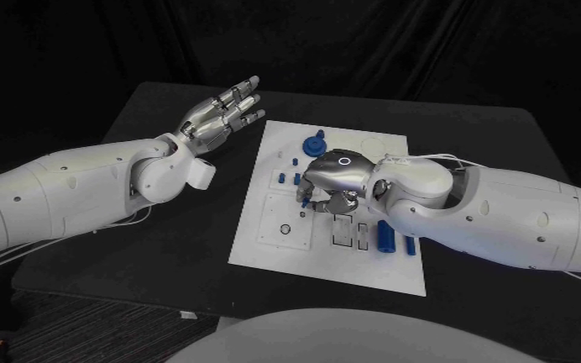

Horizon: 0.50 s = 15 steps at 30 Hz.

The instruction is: Assemble the parts on the task board

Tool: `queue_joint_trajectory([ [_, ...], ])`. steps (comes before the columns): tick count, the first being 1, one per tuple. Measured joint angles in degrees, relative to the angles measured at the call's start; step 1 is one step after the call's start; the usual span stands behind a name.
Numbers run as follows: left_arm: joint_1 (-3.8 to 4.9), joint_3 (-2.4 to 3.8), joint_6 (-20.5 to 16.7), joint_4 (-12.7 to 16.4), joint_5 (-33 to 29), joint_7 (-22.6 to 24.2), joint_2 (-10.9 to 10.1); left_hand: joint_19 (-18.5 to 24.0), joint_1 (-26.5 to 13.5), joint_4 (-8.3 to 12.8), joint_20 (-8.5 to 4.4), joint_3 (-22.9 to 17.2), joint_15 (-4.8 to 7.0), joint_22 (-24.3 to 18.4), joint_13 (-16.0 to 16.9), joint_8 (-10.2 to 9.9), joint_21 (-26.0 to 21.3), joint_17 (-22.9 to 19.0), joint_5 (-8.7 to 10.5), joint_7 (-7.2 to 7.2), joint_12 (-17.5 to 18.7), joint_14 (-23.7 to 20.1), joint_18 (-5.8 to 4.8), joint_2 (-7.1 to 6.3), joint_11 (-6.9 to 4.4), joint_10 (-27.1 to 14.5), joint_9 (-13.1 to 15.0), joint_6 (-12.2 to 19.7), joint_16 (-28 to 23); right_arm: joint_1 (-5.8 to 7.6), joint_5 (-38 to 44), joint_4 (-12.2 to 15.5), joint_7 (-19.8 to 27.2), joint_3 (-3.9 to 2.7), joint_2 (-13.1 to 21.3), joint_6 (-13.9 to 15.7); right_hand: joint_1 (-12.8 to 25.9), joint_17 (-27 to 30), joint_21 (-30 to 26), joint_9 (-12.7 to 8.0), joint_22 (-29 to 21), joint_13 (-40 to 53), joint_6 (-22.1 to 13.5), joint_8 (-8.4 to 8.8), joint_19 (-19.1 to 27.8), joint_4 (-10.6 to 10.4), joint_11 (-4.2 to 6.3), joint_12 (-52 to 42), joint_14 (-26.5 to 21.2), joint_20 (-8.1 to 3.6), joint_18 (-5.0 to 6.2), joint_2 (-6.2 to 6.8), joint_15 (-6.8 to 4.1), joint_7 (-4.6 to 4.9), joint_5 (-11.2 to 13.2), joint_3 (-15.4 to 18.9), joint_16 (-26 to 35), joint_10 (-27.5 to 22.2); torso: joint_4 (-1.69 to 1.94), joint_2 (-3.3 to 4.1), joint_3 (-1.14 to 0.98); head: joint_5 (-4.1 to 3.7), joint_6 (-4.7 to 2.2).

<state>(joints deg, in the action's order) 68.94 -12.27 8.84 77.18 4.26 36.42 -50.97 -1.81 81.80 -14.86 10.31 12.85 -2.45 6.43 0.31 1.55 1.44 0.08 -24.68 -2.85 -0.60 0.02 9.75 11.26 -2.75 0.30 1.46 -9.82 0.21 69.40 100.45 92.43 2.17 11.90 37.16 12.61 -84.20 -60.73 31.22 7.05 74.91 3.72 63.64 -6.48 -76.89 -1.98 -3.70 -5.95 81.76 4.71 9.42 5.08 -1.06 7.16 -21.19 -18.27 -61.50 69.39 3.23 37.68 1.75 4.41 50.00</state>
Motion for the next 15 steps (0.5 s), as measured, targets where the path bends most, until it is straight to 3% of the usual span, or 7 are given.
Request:
queue_joint_trajectory([
  [15,-0.1,0.01,0.1,-0.1,0.0,0.0,0.1,0.0,0.0,-0.2,0.01,0.2,-0.01,0.0,0.0,0.0,0.0,0.0,0.0,0.21,0.0,0.0,0.0,0.0,0.0,0.0,0.0,-0.2,0.0,-0.87,0.0,-0.8,-0.4,0.0,-0.4,-0.5,0.0,0.3,-0.4,0.0,0.0,0.0,-0.2,0.32,0.0,0.0,0.0,0.2,0.0,0.0,0.0,0.0,0.0,0.17,0.0,0.0,0.5,0.0,-0.03,-0.09,0.01,-0.17,0.0],
])
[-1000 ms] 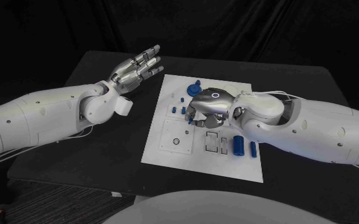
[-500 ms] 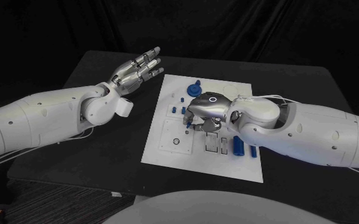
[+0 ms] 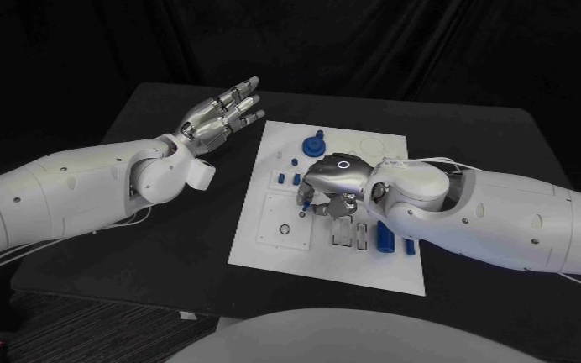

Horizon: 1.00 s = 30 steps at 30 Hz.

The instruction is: Assemble the parts on the task board

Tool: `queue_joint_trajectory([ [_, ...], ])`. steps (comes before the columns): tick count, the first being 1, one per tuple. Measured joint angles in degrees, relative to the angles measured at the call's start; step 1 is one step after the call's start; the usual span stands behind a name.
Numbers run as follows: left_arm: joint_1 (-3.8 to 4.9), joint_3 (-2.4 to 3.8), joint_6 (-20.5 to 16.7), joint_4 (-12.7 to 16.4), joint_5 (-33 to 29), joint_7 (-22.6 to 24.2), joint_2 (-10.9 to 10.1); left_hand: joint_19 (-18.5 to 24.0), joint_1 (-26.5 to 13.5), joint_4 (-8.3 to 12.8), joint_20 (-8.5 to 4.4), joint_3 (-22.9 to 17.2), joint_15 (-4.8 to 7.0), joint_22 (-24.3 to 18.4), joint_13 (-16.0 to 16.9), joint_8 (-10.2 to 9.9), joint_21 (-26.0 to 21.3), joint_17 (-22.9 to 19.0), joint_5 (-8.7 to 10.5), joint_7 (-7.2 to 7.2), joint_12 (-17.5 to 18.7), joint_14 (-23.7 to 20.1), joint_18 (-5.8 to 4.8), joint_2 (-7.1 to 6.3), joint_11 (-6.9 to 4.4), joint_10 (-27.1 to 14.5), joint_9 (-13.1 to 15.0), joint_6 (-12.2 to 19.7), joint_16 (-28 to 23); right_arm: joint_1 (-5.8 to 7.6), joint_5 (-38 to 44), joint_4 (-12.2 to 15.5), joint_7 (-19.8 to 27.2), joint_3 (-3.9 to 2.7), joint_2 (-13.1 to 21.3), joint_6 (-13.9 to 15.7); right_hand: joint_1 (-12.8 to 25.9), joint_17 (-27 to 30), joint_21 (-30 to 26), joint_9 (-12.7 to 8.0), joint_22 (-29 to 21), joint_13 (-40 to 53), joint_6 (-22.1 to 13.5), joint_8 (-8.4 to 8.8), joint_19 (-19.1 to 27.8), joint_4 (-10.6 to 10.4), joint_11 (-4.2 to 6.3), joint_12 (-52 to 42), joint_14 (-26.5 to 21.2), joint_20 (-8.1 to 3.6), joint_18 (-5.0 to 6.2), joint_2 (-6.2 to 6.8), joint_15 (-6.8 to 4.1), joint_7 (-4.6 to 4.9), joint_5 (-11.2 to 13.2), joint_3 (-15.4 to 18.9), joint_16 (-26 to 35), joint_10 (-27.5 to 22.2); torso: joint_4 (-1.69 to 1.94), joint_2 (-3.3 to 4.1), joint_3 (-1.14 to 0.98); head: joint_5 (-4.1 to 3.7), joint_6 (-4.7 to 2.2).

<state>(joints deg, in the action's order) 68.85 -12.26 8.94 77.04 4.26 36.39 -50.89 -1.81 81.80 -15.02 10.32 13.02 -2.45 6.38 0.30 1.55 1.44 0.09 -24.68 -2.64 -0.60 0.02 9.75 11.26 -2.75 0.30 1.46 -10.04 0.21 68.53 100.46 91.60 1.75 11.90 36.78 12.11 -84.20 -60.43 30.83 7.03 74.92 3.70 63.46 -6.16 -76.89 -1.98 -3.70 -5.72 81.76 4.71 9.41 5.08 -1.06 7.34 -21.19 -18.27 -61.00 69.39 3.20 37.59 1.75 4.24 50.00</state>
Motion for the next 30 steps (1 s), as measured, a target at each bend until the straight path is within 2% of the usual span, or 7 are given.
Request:
queue_joint_trajectory([
  [5,-0.01,0.0,0.1,0.0,0.0,0.0,0.1,0.0,0.0,0.0,0.0,0.0,0.0,0.0,0.0,0.0,0.0,0.0,0.0,0.0,0.0,0.0,0.0,0.0,0.0,0.0,0.0,0.0,0.0,-0.11,0.0,-0.2,0.0,0.0,-0.2,0.0,0.0,0.2,-0.2,-0.1,0.0,0.0,0.0,0.25,0.0,0.2,0.0,0.0,0.0,0.0,0.0,0.0,0.0,0.03,0.2,-0.2,0.1,0.0,-0.05,0.01,-0.06,-0.22,0.0],
  [9,-0.02,0.0,0.2,-0.1,0.0,-0.1,0.1,0.0,0.0,0.0,0.0,0.0,-0.43,0.0,0.0,0.0,0.0,0.0,0.0,0.0,0.0,0.0,0.0,0.0,0.0,0.0,0.0,0.0,0.0,-0.29,0.0,-0.2,-0.1,0.0,-0.3,0.0,0.0,0.4,-0.4,-0.1,0.0,0.1,0.0,0.29,0.0,0.2,0.0,0.1,0.0,0.0,0.0,0.0,0.0,0.03,0.2,-0.2,0.4,0.0,-0.06,0.03,-0.11,-0.26,0.0],
  [16,-0.04,-0.01,0.5,-0.1,0.0,-0.2,0.1,0.0,0.0,0.0,0.0,0.0,-0.64,-0.1,0.0,0.0,0.0,0.0,0.0,0.0,0.0,-0.2,0.0,0.0,0.0,0.0,0.0,0.0,0.0,-0.61,0.0,-0.3,-0.1,0.0,-0.5,-0.1,0.0,0.5,-0.7,-0.1,0.0,0.1,-0.2,0.29,0.0,0.2,0.0,0.1,0.0,0.0,0.0,0.0,0.0,0.22,0.2,-0.2,0.4,0.0,-0.09,0.04,-0.11,-0.26,0.0],
  [21,-0.04,-0.01,0.7,-0.1,0.0,-0.3,0.0,0.0,0.2,0.0,0.01,0.0,-1.14,-0.1,0.0,0.0,0.0,0.0,0.0,0.2,0.0,-0.1,0.0,0.23,0.0,0.0,0.0,0.2,0.0,-0.84,0.0,-0.3,-0.1,0.0,-0.6,-0.1,0.0,0.5,-0.7,-0.1,0.0,0.1,-0.2,0.29,0.0,0.3,0.0,0.1,0.0,0.0,0.0,0.0,0.0,0.22,0.2,-0.2,0.5,0.0,-0.11,0.03,-0.11,-0.54,0.0],
  [30,-0.05,-0.01,1.1,-0.2,0.0,-0.7,0.0,0.0,0.2,0.0,0.01,0.0,-1.15,-0.1,0.0,0.0,0.0,0.0,0.0,0.21,0.0,-0.1,0.0,0.23,0.0,0.0,0.0,0.2,0.0,-1.12,0.0,-0.4,-0.1,0.0,-0.9,-0.2,0.0,0.7,-0.7,-0.2,0.0,0.1,-0.2,0.51,0.0,0.4,0.0,0.1,-0.1,0.01,0.0,0.01,0.15,0.22,0.2,-0.4,0.7,0.0,-0.09,0.01,-0.08,-0.65,0.0],
])
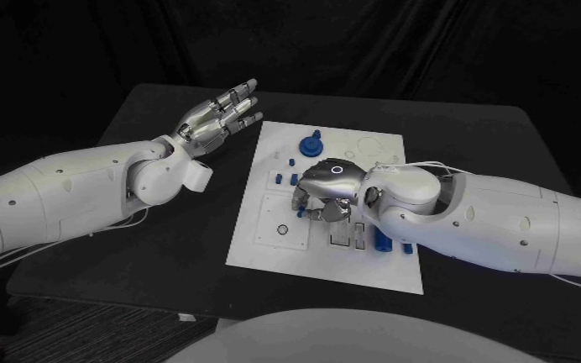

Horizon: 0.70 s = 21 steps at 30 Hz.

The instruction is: Assemble the parts on the task board

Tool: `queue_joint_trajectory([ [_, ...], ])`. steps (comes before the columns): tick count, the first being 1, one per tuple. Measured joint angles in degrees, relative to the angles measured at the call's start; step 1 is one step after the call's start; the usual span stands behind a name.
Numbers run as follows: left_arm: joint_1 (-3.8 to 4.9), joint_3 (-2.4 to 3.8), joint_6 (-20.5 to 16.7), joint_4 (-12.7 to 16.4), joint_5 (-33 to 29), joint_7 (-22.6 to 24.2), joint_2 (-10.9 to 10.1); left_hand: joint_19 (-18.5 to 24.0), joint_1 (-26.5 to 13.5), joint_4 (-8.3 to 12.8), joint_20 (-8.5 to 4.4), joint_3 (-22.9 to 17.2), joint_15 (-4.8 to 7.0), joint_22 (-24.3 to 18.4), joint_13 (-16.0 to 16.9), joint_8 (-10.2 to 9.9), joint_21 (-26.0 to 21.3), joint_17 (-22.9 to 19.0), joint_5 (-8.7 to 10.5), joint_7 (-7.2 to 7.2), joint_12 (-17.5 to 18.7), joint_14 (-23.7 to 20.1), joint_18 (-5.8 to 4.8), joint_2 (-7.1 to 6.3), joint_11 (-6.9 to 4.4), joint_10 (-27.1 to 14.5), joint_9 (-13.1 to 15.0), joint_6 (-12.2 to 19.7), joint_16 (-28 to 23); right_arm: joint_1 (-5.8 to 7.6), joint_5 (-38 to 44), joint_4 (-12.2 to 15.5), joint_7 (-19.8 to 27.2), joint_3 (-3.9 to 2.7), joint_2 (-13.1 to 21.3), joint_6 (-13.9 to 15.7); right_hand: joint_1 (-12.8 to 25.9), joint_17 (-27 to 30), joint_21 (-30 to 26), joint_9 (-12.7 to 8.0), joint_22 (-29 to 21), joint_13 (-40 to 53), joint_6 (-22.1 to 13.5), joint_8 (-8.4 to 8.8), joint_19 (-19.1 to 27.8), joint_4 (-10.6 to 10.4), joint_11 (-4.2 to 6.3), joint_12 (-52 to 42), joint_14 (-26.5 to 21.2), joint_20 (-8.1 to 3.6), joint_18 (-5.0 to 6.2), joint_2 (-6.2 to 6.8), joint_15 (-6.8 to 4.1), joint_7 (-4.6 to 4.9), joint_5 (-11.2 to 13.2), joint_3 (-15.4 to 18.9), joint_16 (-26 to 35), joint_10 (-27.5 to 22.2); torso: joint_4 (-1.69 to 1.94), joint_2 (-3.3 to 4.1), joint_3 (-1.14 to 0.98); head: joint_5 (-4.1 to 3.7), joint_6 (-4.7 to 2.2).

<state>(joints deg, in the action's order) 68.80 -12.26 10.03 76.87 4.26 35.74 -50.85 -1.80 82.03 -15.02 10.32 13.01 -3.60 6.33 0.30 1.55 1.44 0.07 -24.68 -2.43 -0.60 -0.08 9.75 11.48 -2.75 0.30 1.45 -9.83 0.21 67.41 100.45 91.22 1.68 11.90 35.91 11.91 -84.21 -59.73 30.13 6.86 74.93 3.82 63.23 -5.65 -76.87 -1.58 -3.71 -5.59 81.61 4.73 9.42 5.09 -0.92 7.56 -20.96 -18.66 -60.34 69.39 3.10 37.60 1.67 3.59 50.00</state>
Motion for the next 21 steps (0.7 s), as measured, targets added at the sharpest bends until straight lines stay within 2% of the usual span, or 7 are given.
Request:
queue_joint_trajectory([
  [10,-0.01,0.0,0.4,-0.1,0.0,-0.3,0.1,0.0,0.0,0.0,0.0,0.0,-0.02,0.0,0.0,0.0,0.0,0.0,0.0,0.0,0.0,0.0,0.0,0.0,0.0,0.0,0.0,0.0,0.0,-0.31,0.0,-0.4,-0.1,-0.03,-0.1,-0.3,-0.3,0.7,-1.4,-0.2,0.0,0.0,-0.6,0.33,0.6,0.2,-0.01,0.0,-0.3,0.2,0.0,0.28,0.27,0.34,0.0,-0.4,1.1,0.0,0.0,-0.02,0.02,0.09,0.0],
  [13,-0.02,0.0,0.5,-0.2,0.0,-0.4,0.2,0.0,0.0,0.0,0.0,0.0,-0.2,0.0,0.0,0.0,0.0,0.0,0.0,0.0,0.0,0.2,0.0,0.0,0.0,0.0,0.0,0.0,0.0,-0.42,0.0,-0.4,-0.1,-0.03,-0.2,-0.5,-0.3,1.2,-2.6,-0.5,0.0,0.2,-1.2,0.96,1.3,0.2,-0.51,0.3,-0.9,0.29,-0.01,0.27,0.46,0.68,0.2,-0.5,1.6,-0.5,0.0,-0.03,0.02,0.09,0.0],
  [16,-0.02,0.0,0.6,-0.2,0.0,-0.5,0.2,0.0,0.0,0.0,0.0,0.0,-0.2,0.0,0.0,0.0,0.0,0.0,-0.23,0.0,0.0,0.2,0.0,0.0,0.0,0.0,0.0,0.0,0.0,-0.51,0.0,-0.5,-0.1,-0.03,-0.2,-0.6,-0.1,1.5,-3.2,-0.5,0.0,0.2,-1.4,1.19,1.6,0.2,-0.67,0.3,-1.1,0.4,-0.01,0.5,0.59,0.64,0.4,-0.5,1.8,-0.7,0.01,-0.03,0.01,0.1,0.0],
  [20,-0.05,0.0,0.7,-0.3,0.0,-0.6,0.2,0.0,0.0,0.0,0.0,0.0,-0.2,0.0,0.0,0.0,0.0,0.0,-0.24,0.0,0.0,0.2,0.0,0.0,0.0,0.0,0.0,0.0,0.0,-0.62,0.0,-0.5,0.0,0.0,-0.3,-0.9,0.8,2.1,-6.2,-1.2,0.0,0.2,-3.9,1.94,3.4,0.0,-1.64,0.7,-2.2,0.91,-0.01,1.41,1.44,1.36,2.7,-0.6,2.8,-2.9,0.01,-0.02,0.01,0.1,0.0],
  [21,-0.06,0.0,0.8,-0.3,0.0,-0.6,0.2,0.0,0.0,0.0,0.0,0.0,-0.2,0.0,0.0,0.0,0.0,0.0,-0.24,0.0,0.0,0.2,0.0,0.0,0.0,0.0,0.0,0.0,0.0,-0.63,0.0,-0.5,0.0,0.0,-0.3,-1.0,1.3,2.5,-7.5,-1.5,0.0,0.2,-5.1,1.94,4.0,-0.3,-1.85,0.9,-2.8,1.09,-0.01,1.89,1.61,1.25,3.5,-0.3,3.4,-4.0,0.01,-0.02,0.01,0.1,0.0],
])
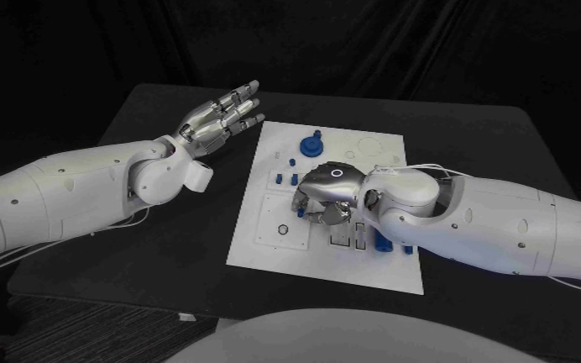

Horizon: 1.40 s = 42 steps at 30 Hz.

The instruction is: Assemble the parts on the task board

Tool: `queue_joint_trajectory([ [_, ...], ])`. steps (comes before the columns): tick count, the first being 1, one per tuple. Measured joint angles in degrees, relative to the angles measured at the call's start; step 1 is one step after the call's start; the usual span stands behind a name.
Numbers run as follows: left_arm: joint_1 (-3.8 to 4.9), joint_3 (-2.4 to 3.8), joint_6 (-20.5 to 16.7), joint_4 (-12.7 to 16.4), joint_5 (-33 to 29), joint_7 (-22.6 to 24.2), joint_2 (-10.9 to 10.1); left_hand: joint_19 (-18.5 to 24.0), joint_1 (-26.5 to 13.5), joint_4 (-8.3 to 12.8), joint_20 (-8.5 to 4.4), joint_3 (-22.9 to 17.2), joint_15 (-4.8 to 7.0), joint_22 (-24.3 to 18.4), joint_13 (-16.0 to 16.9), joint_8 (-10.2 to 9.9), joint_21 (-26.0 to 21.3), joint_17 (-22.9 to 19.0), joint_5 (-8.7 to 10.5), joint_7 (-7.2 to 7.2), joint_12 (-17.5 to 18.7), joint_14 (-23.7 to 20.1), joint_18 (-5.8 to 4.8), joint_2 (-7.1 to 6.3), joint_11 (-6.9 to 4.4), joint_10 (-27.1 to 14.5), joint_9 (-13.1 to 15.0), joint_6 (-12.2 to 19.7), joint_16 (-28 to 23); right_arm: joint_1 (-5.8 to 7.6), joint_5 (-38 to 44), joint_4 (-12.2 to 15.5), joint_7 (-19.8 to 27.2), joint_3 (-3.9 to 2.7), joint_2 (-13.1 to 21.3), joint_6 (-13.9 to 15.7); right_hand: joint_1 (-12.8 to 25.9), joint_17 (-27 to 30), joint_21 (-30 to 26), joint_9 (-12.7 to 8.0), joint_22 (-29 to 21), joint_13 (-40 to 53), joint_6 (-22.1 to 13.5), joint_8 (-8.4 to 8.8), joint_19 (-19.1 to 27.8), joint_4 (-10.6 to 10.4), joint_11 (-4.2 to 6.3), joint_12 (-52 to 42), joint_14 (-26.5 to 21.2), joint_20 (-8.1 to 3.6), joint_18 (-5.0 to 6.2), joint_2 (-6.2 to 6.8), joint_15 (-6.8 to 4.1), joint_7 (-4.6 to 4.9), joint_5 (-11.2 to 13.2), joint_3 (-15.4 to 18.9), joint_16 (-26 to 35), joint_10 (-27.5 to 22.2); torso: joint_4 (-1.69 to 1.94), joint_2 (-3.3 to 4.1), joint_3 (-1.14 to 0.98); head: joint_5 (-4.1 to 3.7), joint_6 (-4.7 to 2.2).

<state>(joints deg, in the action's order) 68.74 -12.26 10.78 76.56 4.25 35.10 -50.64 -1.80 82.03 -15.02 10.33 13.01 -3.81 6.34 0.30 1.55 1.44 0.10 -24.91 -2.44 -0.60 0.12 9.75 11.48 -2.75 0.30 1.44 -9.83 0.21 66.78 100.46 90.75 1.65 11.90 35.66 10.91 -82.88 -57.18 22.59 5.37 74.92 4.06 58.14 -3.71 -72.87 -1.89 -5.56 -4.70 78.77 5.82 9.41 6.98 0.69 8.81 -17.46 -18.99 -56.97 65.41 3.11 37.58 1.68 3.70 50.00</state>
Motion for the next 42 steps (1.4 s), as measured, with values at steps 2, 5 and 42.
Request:
queue_joint_trajectory([
  [2,-0.02,0.0,0.1,0.0,0.0,-0.1,0.0,0.0,0.0,0.0,0.05,0.0,-0.07,0.0,0.0,0.0,0.0,0.0,0.0,0.0,0.0,-0.1,0.0,0.0,0.0,0.0,0.0,0.0,0.0,-0.01,0.0,0.0,0.0,0.0,0.0,-0.1,0.3,0.9,-2.7,-0.5,0.0,0.1,-1.9,0.0,1.3,-0.3,-0.3,0.1,-1.1,0.27,0.0,0.27,0.31,-0.47,0.8,0.3,1.1,-1.7,-0.01,0.01,0.0,0.02,0.0],
  [5,-0.06,0.0,0.2,-0.1,0.0,-0.1,0.0,-0.2,0.0,0.0,0.22,0.0,-0.2,0.1,0.0,0.0,0.0,0.0,0.0,0.15,0.0,-0.2,0.0,0.0,0.0,0.0,0.0,-0.1,0.0,-0.02,0.0,0.0,0.1,0.0,0.0,-0.3,0.6,1.3,-4.4,-0.9,0.0,0.5,-3.7,0.0,2.4,-0.7,-0.87,0.1,-2.2,0.79,0.0,0.57,0.8,-0.74,1.7,0.7,1.3,-5.2,-0.01,0.01,0.0,-0.01,0.0],
  [42,-0.17,0.0,0.3,0.6,0.0,-0.5,-1.1,-0.4,0.2,0.0,0.42,0.0,-0.61,0.5,0.0,0.2,0.0,0.0,0.0,0.61,0.0,-0.2,-0.01,0.22,0.0,0.0,0.1,-0.6,0.0,11.71,-9.9,3.9,-4.8,-0.01,15.6,-4.2,-0.2,7.8,-8.0,-1.2,0.0,0.5,-10.1,-1.34,1.4,-9.5,-2.83,-13.2,-5.3,1.84,0.0,-1.17,1.27,-5.23,8.3,13.9,0.7,-27.9,-0.01,-0.04,0.09,-0.21,0.0],
])
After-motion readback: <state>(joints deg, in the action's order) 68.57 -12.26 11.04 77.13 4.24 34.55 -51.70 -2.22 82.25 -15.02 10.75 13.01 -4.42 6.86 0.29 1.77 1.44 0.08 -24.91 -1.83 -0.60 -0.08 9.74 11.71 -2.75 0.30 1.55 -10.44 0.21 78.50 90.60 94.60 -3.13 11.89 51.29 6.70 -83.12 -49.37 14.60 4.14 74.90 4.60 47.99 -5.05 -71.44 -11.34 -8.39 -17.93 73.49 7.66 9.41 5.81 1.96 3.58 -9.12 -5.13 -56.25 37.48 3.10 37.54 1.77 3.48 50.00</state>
